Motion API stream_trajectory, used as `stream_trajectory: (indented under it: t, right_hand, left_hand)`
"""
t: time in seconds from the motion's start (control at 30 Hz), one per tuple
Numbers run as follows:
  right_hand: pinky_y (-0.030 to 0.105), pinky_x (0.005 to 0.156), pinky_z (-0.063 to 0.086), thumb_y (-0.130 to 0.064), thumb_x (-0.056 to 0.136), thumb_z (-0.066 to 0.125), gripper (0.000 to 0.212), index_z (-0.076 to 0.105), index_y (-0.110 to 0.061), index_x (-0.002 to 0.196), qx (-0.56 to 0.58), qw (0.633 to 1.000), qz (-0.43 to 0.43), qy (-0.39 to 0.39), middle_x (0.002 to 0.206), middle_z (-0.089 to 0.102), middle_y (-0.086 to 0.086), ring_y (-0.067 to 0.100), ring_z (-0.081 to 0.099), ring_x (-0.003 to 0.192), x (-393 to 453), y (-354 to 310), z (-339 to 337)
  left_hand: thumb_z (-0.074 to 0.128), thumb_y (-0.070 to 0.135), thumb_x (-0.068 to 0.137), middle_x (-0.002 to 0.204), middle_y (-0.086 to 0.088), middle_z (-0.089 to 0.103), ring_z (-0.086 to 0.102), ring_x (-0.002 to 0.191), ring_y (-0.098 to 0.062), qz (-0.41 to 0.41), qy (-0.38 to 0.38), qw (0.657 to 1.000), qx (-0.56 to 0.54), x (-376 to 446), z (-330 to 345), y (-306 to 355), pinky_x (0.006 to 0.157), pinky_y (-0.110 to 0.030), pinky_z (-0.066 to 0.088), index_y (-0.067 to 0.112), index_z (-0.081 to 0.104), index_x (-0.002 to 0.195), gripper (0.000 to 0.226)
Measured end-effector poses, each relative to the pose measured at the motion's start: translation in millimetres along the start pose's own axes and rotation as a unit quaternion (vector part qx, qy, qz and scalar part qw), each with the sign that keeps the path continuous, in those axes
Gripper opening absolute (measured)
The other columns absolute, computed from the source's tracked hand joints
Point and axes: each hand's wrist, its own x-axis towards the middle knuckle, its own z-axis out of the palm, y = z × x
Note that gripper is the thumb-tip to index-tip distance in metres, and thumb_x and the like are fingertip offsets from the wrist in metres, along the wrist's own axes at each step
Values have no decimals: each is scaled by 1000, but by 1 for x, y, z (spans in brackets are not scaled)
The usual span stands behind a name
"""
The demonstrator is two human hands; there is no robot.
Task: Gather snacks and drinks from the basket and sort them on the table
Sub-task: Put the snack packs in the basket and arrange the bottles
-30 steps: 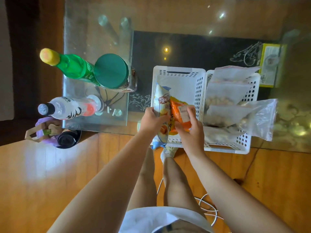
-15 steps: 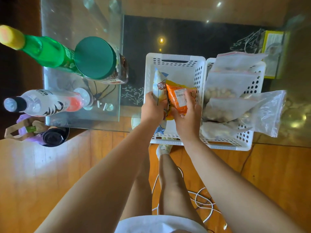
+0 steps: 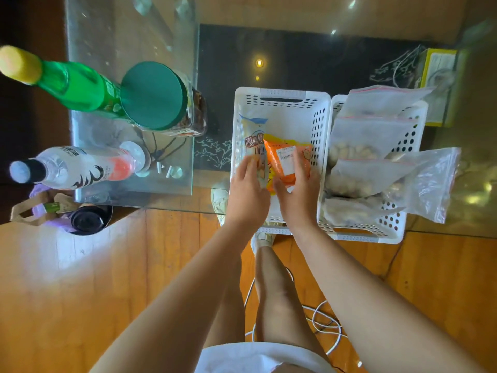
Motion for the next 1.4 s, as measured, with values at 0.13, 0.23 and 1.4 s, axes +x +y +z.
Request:
stream_trajectory:
  t: [0.13, 0.23, 1.4]
  right_hand:
    - [22, 108, 16, -12, 90, 54, 70, 14, -16, 148, -70, 997, 10, -38, 147, 21, 19, 27, 19, 138, -2, 10, 6]
    - [17, 107, 11, -14, 94, 49, 73, 0, -17, 149, -106, 989, 33, -96, 151, 9, 18, 25, 12, 140, 1, 19, 8]
    - [36, 111, 24, -16, 77, 69, 77, 28, -22, 142, -200, 962, -162, -95, 153, 17, 8, 24, 19, 141, 5, -197, 50]
  left_hand:
    - [46, 6, 92, 160, -6, -2, 13, 146, -26, -67, -96, 992, 50, 4, 2, -8, 115, -35, 23, 8, 10, 149, 68]
    - [47, 12, 92, 160, -2, -9, 17, 145, -23, -99, -131, 986, 42, 13, 1, -7, 108, -30, 28, 11, -3, 150, 76]
    - [41, 29, 99, 143, -7, 40, 42, 127, -18, -130, 155, 938, -283, -47, -256, -118, 108, -37, 35, 19, 39, 139, 42]
